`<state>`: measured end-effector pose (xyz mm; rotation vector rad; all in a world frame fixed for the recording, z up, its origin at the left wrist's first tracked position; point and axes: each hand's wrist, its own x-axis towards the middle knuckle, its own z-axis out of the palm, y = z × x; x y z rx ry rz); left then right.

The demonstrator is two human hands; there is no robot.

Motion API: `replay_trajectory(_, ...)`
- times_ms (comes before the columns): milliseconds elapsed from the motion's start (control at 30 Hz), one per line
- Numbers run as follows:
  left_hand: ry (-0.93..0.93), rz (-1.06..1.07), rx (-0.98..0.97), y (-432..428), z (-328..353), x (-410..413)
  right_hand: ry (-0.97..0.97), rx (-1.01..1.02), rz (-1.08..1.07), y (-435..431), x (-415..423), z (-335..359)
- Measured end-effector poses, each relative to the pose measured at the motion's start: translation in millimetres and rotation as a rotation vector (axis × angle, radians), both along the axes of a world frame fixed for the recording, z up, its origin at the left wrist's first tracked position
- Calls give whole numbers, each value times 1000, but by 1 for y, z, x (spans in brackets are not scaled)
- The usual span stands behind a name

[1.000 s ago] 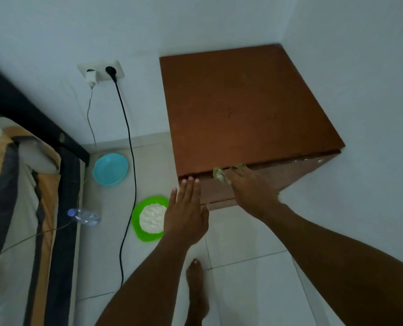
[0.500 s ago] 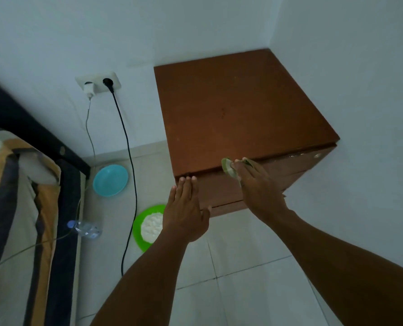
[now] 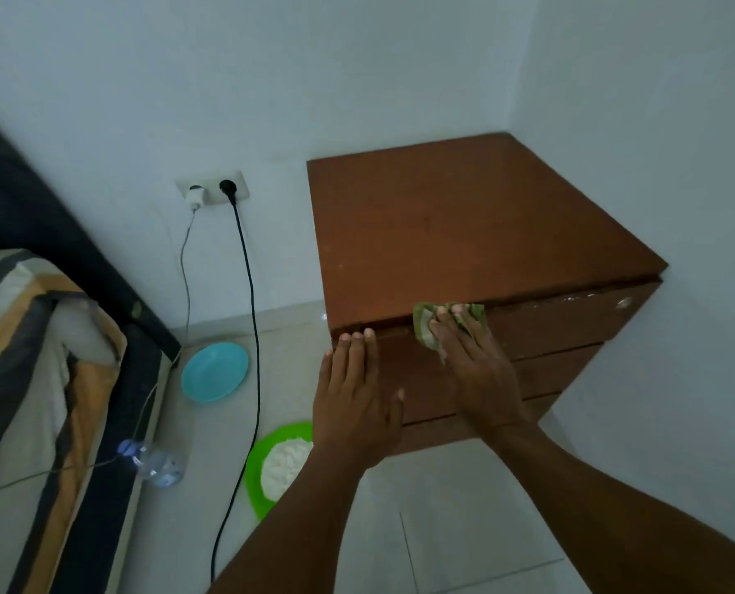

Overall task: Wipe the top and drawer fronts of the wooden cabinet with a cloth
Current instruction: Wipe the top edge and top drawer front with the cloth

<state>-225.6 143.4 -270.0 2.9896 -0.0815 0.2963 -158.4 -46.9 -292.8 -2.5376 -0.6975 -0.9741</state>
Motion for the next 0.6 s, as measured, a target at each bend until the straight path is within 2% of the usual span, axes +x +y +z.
replay_trajectory(200, -175, 33, 72, 2, -18, 14, -148, 49, 4, 7, 22, -28)
replay_trajectory(300, -205, 43, 129, 5, -16, 18, -187, 81, -8, 13, 24, -26)
replay_trajectory(433, -258, 57, 126, 3, -12, 15, -169, 65, -27, 16, 17, -22)
replay_trajectory(600, -233, 56, 157, 0, -3, 12, -160, 44, -27, 14, 12, -20)
